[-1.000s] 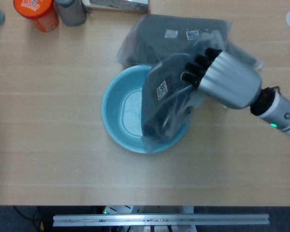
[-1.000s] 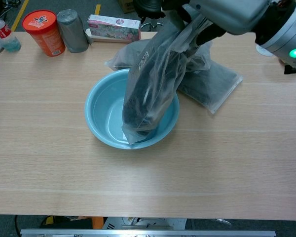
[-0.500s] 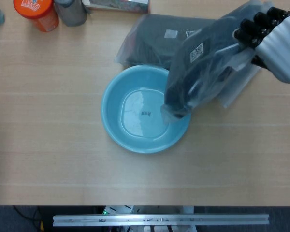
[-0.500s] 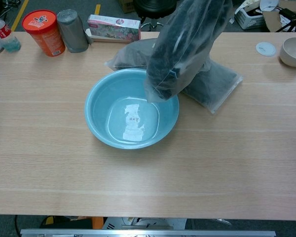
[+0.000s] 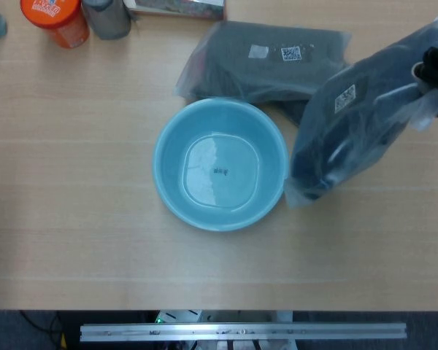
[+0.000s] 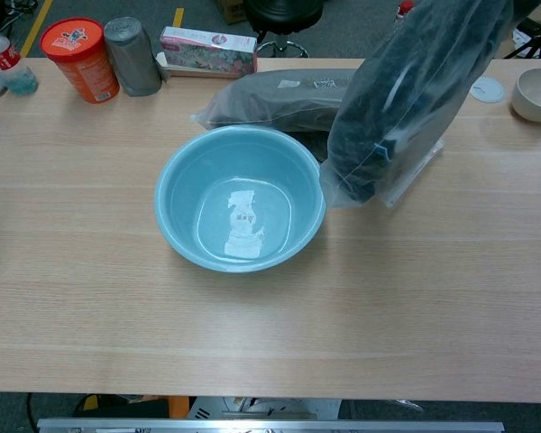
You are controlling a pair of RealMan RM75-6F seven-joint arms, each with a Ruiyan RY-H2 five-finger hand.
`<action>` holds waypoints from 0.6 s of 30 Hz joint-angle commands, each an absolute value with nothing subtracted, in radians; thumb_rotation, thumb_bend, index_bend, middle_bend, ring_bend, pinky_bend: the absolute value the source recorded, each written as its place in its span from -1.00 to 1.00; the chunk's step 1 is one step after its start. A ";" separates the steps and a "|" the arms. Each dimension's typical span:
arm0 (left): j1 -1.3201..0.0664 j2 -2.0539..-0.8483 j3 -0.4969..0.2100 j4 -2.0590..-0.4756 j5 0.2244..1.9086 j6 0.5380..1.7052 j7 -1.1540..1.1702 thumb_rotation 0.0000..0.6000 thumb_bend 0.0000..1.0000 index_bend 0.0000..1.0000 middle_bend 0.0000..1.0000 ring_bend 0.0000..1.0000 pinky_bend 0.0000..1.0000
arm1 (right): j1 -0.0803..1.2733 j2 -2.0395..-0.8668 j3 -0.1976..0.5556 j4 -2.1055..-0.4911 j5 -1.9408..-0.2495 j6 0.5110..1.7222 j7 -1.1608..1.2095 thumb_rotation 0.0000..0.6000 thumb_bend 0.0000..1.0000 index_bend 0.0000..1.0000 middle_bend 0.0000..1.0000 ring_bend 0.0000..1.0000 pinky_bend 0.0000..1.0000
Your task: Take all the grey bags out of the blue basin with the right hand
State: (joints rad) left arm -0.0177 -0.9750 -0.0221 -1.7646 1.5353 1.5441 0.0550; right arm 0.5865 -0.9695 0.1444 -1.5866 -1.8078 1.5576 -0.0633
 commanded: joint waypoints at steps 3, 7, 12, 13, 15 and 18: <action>-0.023 -0.979 -0.021 -1.768 1.538 1.538 0.061 1.00 -0.53 -0.39 -0.44 -0.52 -0.51 | 0.556 -0.867 0.068 -1.665 -1.829 1.437 -0.063 1.00 -0.54 0.80 0.53 0.50 0.73; -0.025 -0.981 -0.024 -1.769 1.536 1.537 0.061 1.00 -0.53 -0.39 -0.44 -0.52 -0.51 | 0.559 -0.824 0.045 -1.689 -1.826 1.373 -0.009 1.00 -0.54 0.80 0.53 0.50 0.73; -0.026 -0.985 -0.022 -1.765 1.532 1.533 0.059 1.00 -0.53 -0.39 -0.44 -0.52 -0.51 | 0.559 -0.809 0.033 -1.698 -1.828 1.336 0.037 1.00 -0.54 0.80 0.53 0.50 0.74; -0.026 -0.986 -0.021 -1.764 1.533 1.532 0.059 1.00 -0.53 -0.39 -0.44 -0.52 -0.51 | 0.562 -0.814 0.033 -1.696 -1.825 1.322 0.035 1.00 -0.54 0.80 0.53 0.50 0.73; -0.027 -0.988 -0.019 -1.763 1.533 1.529 0.058 1.00 -0.53 -0.39 -0.44 -0.52 -0.51 | 0.572 -0.831 0.038 -1.686 -1.818 1.289 0.001 1.00 -0.54 0.80 0.53 0.50 0.73; -0.025 -0.990 -0.017 -1.760 1.532 1.530 0.056 1.00 -0.53 -0.39 -0.44 -0.52 -0.51 | 0.592 -0.870 0.051 -1.680 -1.790 1.231 -0.058 1.00 -0.54 0.80 0.53 0.49 0.73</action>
State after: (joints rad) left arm -0.0252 -0.9895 -0.0170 -1.7596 1.5325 1.5297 0.0557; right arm 0.5755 -0.8415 0.0427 -1.6859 -1.8112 1.2765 -0.0164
